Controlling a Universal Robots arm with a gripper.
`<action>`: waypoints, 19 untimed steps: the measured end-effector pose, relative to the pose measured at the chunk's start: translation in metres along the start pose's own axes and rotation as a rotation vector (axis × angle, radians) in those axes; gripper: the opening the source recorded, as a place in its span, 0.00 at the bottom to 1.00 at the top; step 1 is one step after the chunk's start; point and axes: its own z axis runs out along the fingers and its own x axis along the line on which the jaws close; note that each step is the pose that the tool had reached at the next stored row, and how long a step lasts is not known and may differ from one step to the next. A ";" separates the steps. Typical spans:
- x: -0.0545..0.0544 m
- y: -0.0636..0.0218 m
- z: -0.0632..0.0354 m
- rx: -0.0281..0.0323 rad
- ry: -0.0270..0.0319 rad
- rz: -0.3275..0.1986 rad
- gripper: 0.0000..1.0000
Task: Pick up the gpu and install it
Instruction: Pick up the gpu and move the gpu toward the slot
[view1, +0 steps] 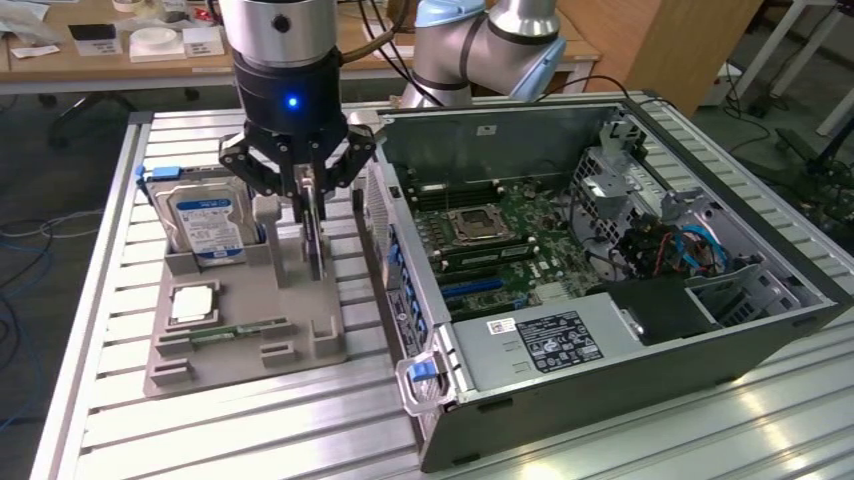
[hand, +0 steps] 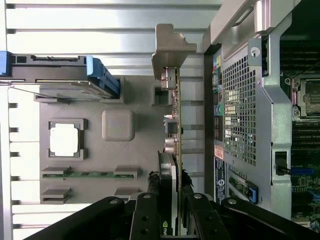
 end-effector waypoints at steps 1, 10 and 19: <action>0.000 0.0000 -0.0001 0.0001 0.0001 0.000 0.27; 0.000 0.0004 -0.0069 0.0002 0.0001 0.000 0.27; 0.000 0.0009 -0.0156 0.0001 0.0001 0.000 0.27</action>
